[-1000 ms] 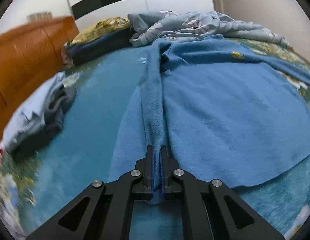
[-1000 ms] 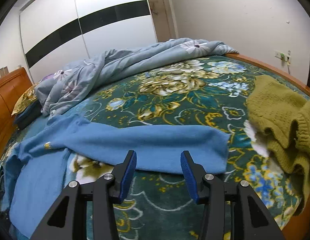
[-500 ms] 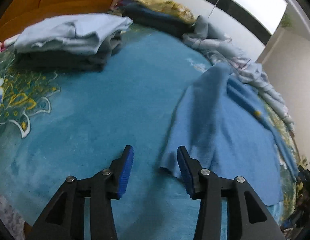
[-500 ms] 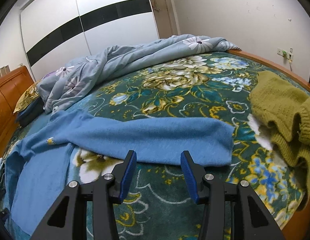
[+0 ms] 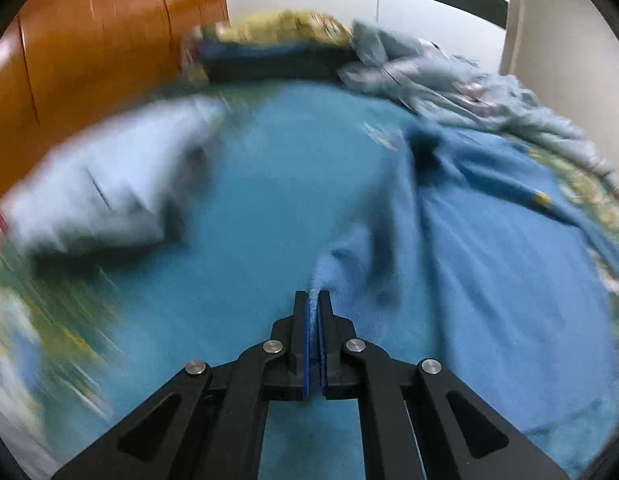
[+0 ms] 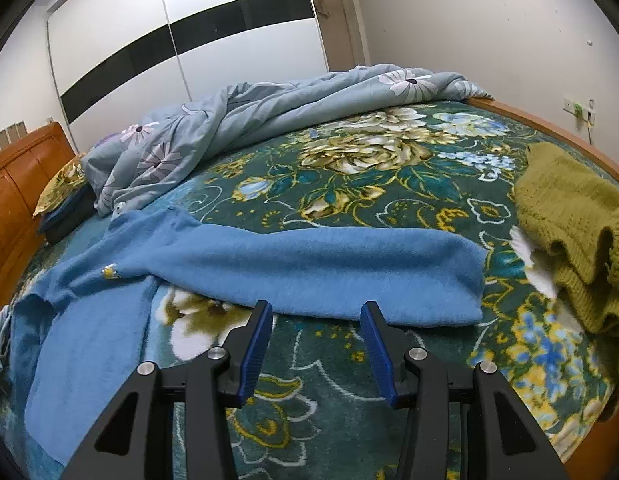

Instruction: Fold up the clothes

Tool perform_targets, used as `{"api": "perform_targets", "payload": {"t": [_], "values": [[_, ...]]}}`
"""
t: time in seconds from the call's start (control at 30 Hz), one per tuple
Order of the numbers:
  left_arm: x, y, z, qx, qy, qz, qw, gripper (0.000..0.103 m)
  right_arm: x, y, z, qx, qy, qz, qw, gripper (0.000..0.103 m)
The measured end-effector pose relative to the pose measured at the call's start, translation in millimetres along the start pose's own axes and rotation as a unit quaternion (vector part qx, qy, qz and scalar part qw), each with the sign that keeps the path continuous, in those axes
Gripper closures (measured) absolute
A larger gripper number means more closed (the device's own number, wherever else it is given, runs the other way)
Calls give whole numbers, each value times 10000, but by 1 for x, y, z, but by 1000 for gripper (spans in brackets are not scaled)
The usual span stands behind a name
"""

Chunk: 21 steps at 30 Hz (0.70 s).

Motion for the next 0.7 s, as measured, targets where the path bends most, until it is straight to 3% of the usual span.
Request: {"api": "perform_targets", "payload": {"t": [0.07, 0.17, 0.27, 0.37, 0.5, 0.53, 0.6, 0.7], "values": [[-30, -2, 22, -571, -481, -254, 9969, 100, 2, -2, -4, 61, -17, 23, 10000, 53], [-71, -17, 49, -1335, -1078, -450, 9842, 100, 6, -6, -8, 121, -84, 99, 9998, 53], [-94, -43, 70, -1688, -1282, -306, 9768, 100, 13, -12, -8, 129, -104, 203, 9997, 53], [-96, -73, 81, -1607, -1020, 28, 9817, 99, 17, -16, -3, 97, -88, 300, 9995, 53], [-90, -85, 76, -1102, -470, 167, 9927, 95, 19, -16, 8, -35, 13, 360, 9993, 53], [-87, -84, 71, -974, -380, 165, 9944, 89, 19, -14, 12, -83, 64, 359, 9993, 53], [-80, -76, 62, -758, -266, 152, 9967, 54, 18, -10, 23, -233, 171, 368, 9989, 53], [-68, -59, 50, -446, -66, 110, 9989, 50, 22, -2, 43, -555, 311, 419, 9971, 53]]}}
Point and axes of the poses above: each gripper's, at about its wrist camera, not at the fingertips, and y roughly against the way its jaws point, z to its left, x to its underside, the point moved 6 cm from there along -y, roughly the way its jaws point, and after that the axes turned 8 degrees about -z, right-handed, at the moved point
